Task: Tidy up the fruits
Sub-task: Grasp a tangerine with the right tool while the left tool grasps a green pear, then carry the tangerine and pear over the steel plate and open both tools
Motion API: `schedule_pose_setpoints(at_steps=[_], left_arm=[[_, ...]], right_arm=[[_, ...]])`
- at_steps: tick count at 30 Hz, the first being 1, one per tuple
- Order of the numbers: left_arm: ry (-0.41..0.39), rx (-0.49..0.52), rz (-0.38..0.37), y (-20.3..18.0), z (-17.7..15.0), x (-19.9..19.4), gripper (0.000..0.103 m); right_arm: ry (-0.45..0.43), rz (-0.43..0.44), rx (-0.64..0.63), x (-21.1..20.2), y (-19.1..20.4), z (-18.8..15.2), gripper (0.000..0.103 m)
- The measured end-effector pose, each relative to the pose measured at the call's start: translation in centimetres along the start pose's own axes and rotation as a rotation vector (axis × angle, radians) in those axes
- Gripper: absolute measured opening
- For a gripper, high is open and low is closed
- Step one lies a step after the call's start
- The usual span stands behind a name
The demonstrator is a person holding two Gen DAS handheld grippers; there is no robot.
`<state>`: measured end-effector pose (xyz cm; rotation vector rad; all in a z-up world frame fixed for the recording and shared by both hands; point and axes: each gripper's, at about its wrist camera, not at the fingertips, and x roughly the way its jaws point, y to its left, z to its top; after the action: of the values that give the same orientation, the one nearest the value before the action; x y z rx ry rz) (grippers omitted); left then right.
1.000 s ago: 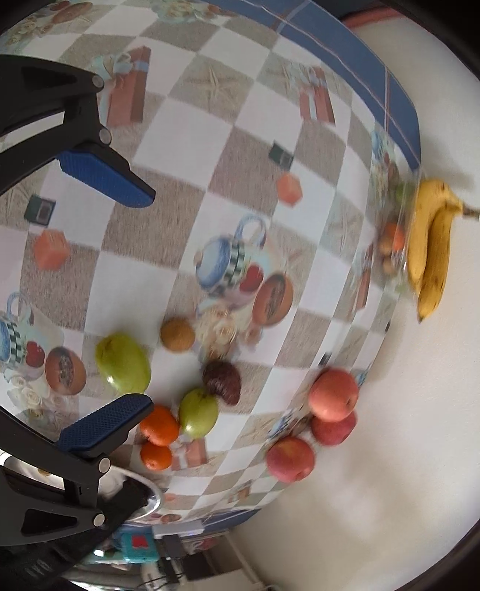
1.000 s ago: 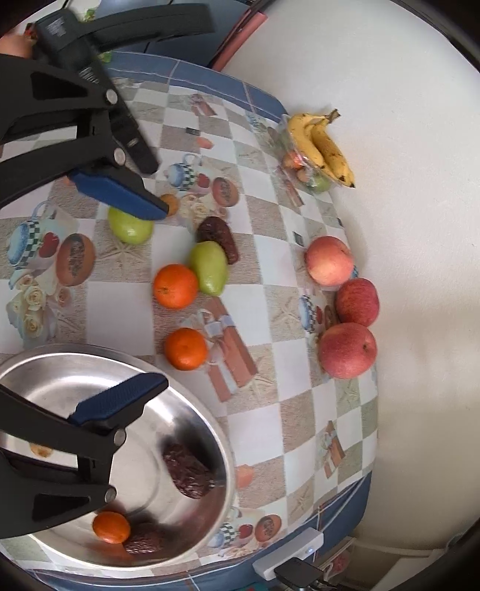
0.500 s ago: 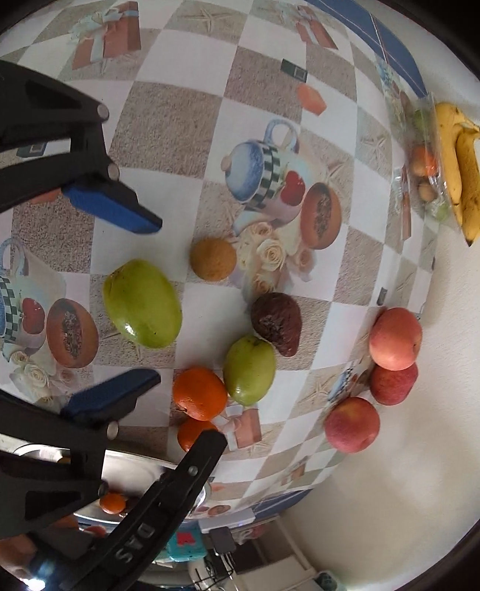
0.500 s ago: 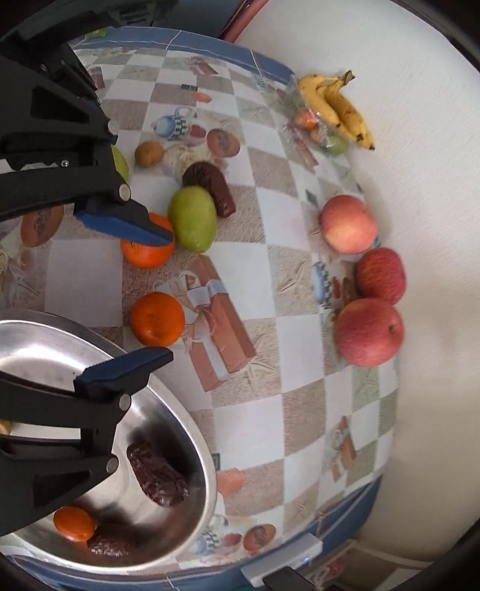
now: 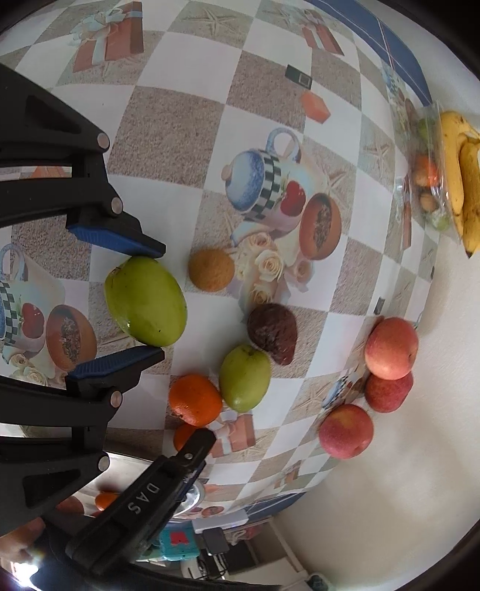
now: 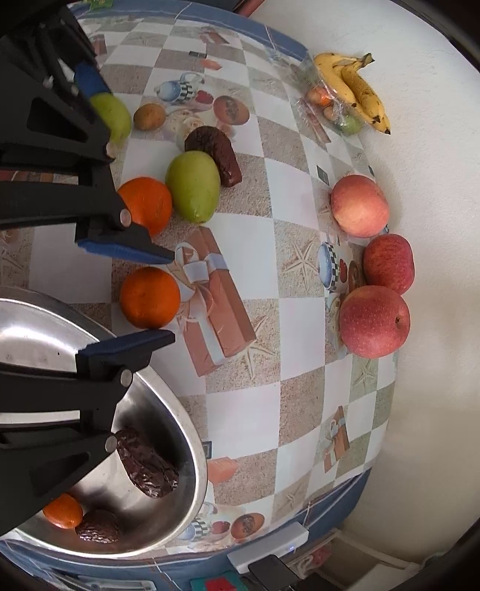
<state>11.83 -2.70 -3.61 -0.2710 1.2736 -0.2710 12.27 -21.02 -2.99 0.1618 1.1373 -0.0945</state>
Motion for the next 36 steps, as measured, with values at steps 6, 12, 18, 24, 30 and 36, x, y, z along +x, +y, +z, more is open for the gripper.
schedule_pose_setpoints(at_steps=[6,12,18,24,30,36], left_arm=[[-0.013,-0.043,-0.015,1.1,0.3,-0.7,0.052],[-0.031,-0.075,-0.043,1.6,0.6,-1.7,0.052],[-0.056,-0.082,-0.068,1.7,0.6,-3.2,0.052],[-0.076,-0.070,-0.069,1.0,0.4,-3.9,0.052],[-0.095,-0.048,-0.064,-0.2,0.1,-4.4,0.052],[-0.098,0.007,-0.072,-2.3,-0.7,-4.6,0.052]], right_arm=[[-0.004,0.016,0.011,-0.3,0.0,-0.2,0.036],[-0.051,0.070,0.033,-3.3,-0.1,-0.4,0.036],[-0.089,0.094,0.038,-6.7,-0.1,-1.6,0.036],[-0.096,0.114,0.057,-8.8,-0.8,-4.2,0.036],[-0.093,0.128,0.114,-10.1,-2.8,-6.4,0.036],[-0.093,0.101,0.171,-10.2,-5.7,-6.9,0.036]])
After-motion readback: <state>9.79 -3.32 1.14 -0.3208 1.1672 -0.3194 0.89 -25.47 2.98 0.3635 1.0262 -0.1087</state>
